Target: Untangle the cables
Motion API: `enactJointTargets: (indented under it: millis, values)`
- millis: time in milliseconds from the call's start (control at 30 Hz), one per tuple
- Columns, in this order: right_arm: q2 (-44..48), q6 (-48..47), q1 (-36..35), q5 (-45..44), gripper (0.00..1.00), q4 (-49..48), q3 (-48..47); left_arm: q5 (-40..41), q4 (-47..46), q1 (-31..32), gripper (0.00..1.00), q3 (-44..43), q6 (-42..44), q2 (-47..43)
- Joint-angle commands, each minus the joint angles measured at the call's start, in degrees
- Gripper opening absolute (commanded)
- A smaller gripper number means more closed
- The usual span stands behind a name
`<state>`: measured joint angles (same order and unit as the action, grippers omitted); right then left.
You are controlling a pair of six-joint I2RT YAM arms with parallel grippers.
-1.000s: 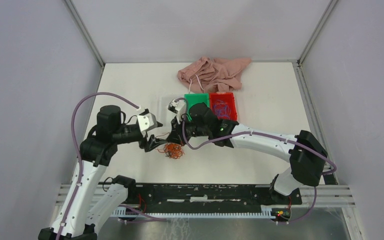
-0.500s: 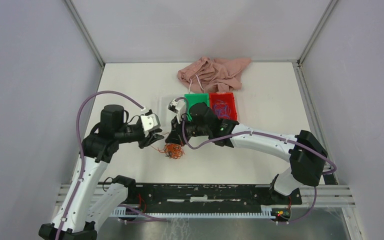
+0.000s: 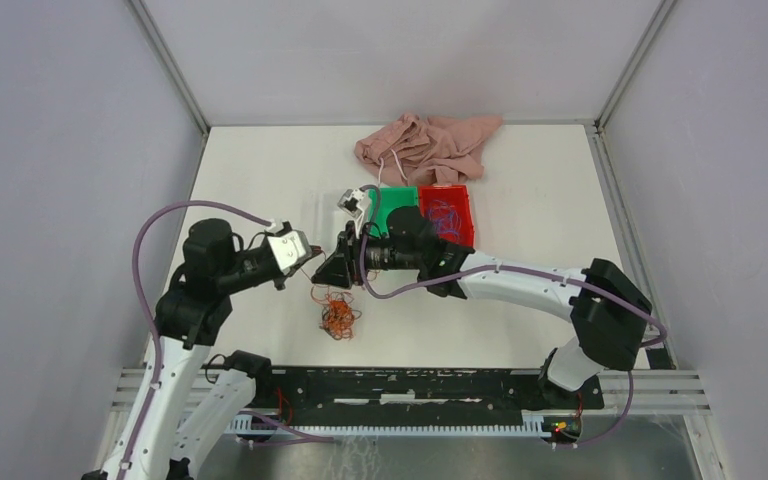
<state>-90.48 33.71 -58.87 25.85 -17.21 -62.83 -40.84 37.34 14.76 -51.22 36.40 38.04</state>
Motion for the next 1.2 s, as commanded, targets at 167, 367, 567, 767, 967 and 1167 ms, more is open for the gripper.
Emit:
enactJointTargets:
  millis: [167,367,567,767,967,1167]
  values:
    - [-8.4,22.2,0.5,7.7,0.38,-34.8,0.7,-4.1,-9.5,0.1,0.03,-6.0,-6.2,-2.0]
    - [-10.4,24.3,0.5,6.7,0.39,-39.2,2.5,-1.9,-17.4,0.1,0.03,-6.4,-10.6,-3.1]
    - [-10.4,19.4,0.3,3.8,0.29,-33.1,3.4,-0.8,-23.0,0.1,0.03,-9.0,-15.7,-1.9]
    - [-11.8,16.0,-0.2,1.5,0.24,-30.2,5.3,-0.8,-26.0,0.1,0.03,-14.8,-18.5,0.6]
    - [-12.2,12.3,-0.2,-1.2,0.23,-27.0,8.5,0.3,-29.2,0.0,0.03,-20.6,-18.2,3.4]
    - [-12.3,9.5,-0.2,-3.2,0.27,-25.0,11.1,3.7,-34.2,0.1,0.03,-25.3,-15.2,5.7]
